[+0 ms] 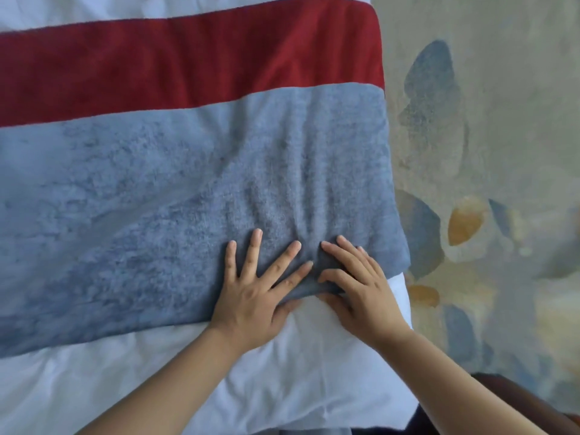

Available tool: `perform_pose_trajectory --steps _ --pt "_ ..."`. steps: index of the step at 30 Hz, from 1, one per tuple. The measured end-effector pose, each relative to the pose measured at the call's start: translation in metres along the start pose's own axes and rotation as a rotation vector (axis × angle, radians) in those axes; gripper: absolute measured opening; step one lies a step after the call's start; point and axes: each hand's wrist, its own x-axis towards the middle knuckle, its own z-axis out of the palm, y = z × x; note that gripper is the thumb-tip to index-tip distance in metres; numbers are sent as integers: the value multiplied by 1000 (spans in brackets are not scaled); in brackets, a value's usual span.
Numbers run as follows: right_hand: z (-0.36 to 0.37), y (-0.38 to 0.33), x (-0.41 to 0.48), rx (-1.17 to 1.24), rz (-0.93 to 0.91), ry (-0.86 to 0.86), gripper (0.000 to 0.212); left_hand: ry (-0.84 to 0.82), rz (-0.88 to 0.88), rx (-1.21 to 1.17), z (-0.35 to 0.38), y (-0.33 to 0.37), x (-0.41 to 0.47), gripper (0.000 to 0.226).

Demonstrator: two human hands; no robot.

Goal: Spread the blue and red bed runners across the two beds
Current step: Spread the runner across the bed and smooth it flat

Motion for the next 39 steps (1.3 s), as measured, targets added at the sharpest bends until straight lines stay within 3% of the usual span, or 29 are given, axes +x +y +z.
perform_pose_trajectory --steps 2,6,11,17,26,34,39 --pt "-1 -1 1 -24 31 74 6 0 -19 0 1 1 2 56" --pt "-3 -11 -19 -102 51 59 22 36 32 -55 3 17 -15 50" --pt "0 -10 -70 -177 -1 -37 16 -10 27 -78 7 30 -30 51" --pt "-4 -27 -39 -147 63 53 34 -70 12 -87 2 19 -30 61" --pt "35 -69 85 -259 20 -107 57 13 -420 -60 -22 -99 -33 61" --pt "108 -144 169 -365 109 -53 60 128 -377 -128 -17 -152 -46 60" --pt "152 -204 212 -414 170 -27 66 187 -353 -179 -21 -248 -90 60"
